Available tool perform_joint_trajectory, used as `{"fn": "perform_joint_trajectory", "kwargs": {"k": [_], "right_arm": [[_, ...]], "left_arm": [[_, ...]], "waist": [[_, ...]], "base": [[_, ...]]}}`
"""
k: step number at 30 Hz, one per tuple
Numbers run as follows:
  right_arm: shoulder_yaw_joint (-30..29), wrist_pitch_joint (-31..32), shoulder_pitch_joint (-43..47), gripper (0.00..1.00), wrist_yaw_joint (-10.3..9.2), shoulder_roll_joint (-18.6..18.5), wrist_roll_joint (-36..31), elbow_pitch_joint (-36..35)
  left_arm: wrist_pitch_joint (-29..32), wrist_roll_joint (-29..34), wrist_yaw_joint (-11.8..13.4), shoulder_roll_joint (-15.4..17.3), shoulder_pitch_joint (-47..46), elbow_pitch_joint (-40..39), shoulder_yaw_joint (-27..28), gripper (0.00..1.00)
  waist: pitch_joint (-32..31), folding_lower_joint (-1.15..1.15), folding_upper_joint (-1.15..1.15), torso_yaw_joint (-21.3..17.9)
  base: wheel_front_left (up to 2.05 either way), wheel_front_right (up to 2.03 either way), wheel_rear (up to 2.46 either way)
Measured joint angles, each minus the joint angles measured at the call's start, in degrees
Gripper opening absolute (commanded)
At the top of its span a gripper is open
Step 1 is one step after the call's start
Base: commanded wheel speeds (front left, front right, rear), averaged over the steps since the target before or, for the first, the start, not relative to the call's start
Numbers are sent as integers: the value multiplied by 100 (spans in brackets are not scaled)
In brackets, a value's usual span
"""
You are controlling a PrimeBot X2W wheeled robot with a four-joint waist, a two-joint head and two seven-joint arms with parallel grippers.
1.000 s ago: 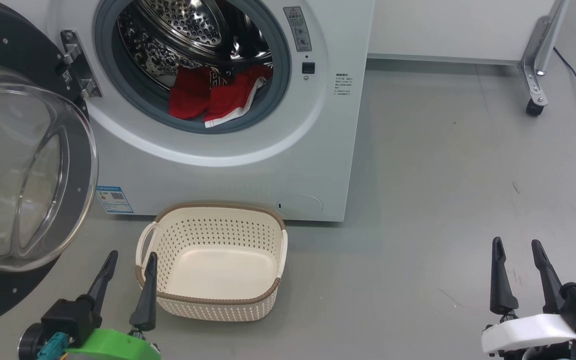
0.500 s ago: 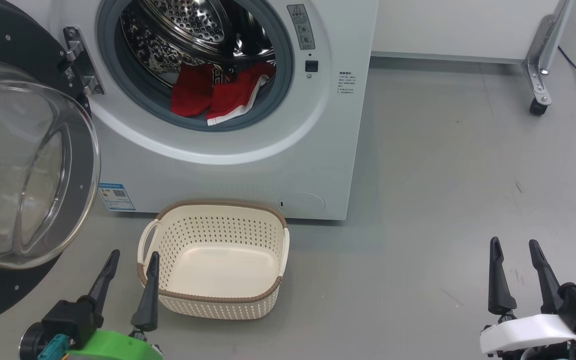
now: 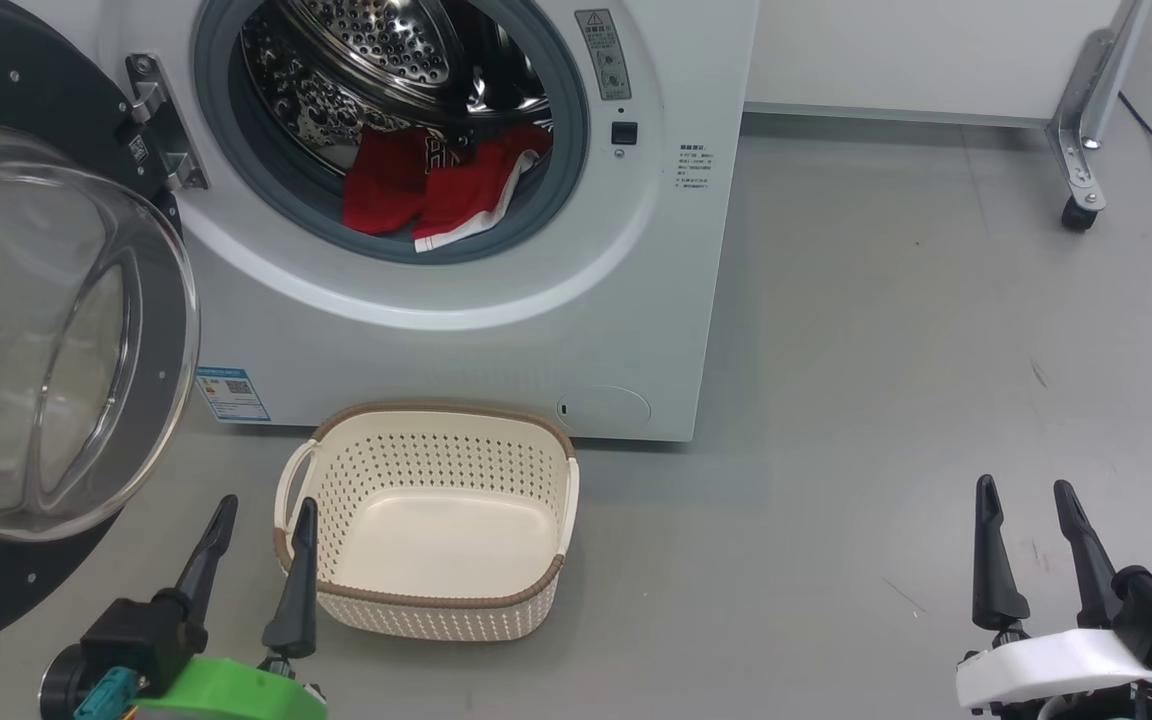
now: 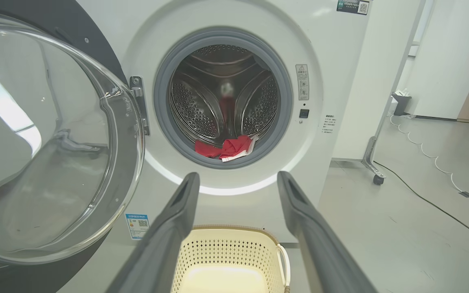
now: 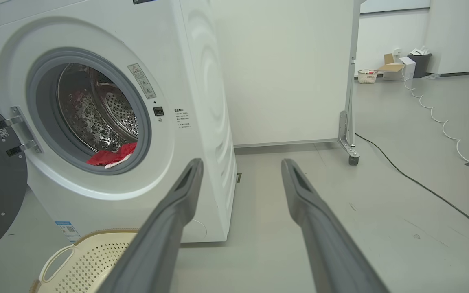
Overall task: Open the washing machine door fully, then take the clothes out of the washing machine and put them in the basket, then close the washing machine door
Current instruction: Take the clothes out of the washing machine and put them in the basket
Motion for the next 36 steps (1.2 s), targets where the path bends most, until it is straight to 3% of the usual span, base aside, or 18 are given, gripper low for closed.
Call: {"fn": "perform_joint_trajectory", "kwargs": {"k": [36], "right_arm": [[-25,0,-1,100,1,26,-1,19]], "left_arm": [[-15,-30,-1,30,28,-170,-118,100]], "waist": [[37,0,0,67]], "base": [[103,-104,1]]}}
